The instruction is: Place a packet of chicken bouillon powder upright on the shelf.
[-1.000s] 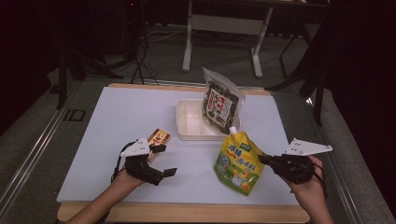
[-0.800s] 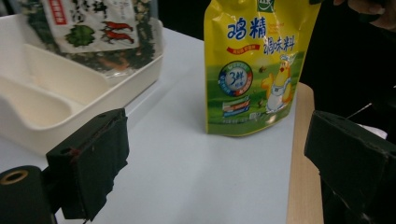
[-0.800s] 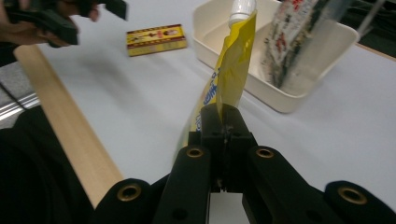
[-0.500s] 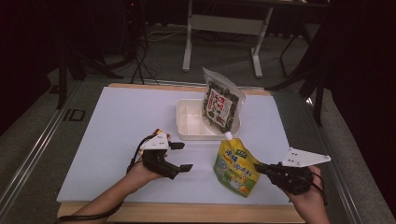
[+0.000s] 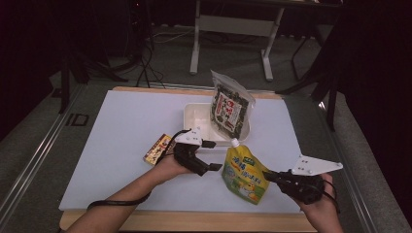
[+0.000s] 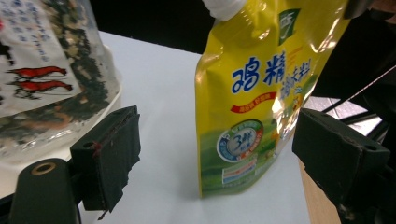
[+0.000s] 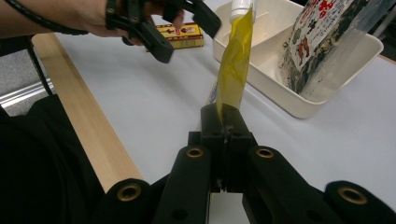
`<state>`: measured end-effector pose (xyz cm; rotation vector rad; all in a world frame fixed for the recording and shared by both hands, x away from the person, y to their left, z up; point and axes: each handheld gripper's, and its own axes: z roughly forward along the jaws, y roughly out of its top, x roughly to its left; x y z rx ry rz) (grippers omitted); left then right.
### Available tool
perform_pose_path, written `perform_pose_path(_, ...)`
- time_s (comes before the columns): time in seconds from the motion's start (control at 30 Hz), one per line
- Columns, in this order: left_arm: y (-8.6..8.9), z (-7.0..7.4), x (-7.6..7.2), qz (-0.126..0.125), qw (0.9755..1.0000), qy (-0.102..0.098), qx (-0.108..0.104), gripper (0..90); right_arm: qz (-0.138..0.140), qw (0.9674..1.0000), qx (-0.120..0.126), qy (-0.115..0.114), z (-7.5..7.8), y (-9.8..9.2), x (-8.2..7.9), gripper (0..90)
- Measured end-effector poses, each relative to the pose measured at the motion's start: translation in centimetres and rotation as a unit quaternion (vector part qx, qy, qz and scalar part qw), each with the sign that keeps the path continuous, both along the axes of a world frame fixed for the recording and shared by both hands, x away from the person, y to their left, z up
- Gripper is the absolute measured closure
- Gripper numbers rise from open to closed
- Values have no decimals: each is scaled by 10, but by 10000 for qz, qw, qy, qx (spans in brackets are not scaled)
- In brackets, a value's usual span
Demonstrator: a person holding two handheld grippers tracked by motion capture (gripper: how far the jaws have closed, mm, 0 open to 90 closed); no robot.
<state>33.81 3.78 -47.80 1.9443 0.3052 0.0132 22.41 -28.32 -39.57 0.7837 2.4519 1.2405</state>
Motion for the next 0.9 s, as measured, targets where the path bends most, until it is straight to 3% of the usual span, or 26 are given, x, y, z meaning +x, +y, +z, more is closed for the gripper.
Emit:
perform_pose_path(0.33, -26, -3, 20, -314, 9994, 123, -31, 224, 67, 10000, 23, 46, 0, 0, 0, 900)
perform_pose_path(0.5, -32, 2, 26, -590, 9981, 124, -108, 360, 122, 9999, 12, 46, 1, 2, 1, 900)
perform_pose_path(0.9, -34, 5, 28, -822, 9963, 167, -197, 630, 127, 9999, 16, 53, 1, 3, 3, 899)
